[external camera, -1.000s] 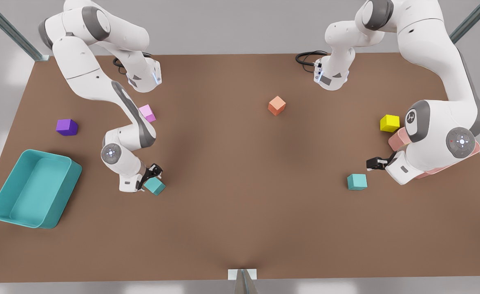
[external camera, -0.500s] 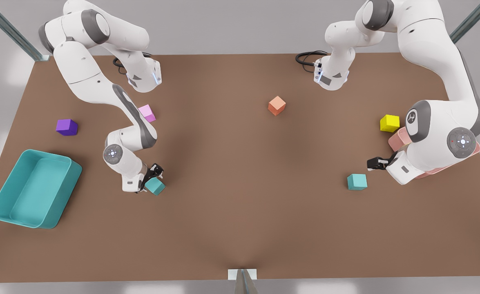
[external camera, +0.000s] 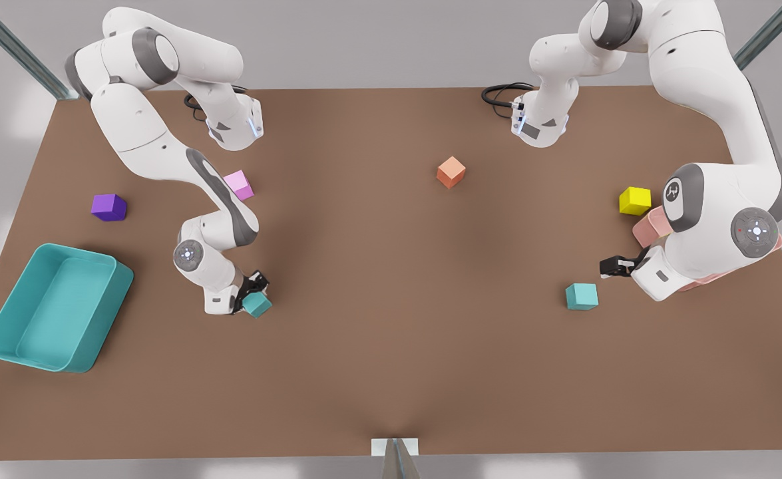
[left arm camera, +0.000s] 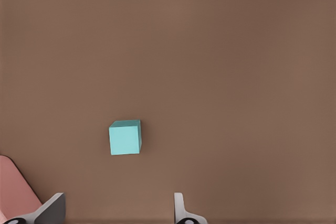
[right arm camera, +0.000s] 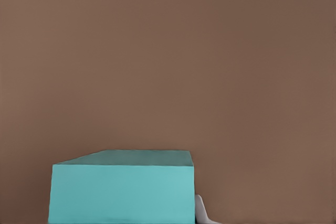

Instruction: Stack the two blue cubes on top of each other

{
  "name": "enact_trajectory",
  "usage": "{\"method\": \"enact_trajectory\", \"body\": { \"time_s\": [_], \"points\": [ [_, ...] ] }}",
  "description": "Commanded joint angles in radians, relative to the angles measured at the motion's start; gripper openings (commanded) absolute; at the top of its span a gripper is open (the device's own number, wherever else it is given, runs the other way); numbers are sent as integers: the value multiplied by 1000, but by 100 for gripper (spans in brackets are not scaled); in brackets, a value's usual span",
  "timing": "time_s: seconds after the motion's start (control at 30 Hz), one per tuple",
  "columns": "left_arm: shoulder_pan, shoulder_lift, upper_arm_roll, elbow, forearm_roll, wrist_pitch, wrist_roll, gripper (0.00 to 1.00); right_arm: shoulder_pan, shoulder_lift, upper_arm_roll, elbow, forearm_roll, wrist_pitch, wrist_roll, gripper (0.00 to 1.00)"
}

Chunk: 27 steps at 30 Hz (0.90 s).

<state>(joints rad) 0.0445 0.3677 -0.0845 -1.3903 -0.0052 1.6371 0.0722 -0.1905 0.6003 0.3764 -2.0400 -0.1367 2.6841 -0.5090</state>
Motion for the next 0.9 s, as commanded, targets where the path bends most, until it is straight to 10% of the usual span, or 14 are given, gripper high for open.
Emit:
{"method": "enact_trajectory", "body": {
  "time_s": [0.0,0.2,0.3,0.53,0.87],
  "points": [
    [0,-1,0,0,1,0,1,100,0,-1,-1,0,-6,10,-11,51],
    [0,-1,0,0,1,0,3,100,-9,-260,50,6,9,-303,-13,41],
    [0,-3,0,-1,1,-2,3,100,143,-301,150,398,120,-762,98,37],
    [75,94,-1,-29,13,78,63,100,873,164,27,982,-18,-607,511,35],
    [28,120,-31,-151,76,202,44,100,1111,434,-175,1092,-23,-368,639,35]
  ]
}}
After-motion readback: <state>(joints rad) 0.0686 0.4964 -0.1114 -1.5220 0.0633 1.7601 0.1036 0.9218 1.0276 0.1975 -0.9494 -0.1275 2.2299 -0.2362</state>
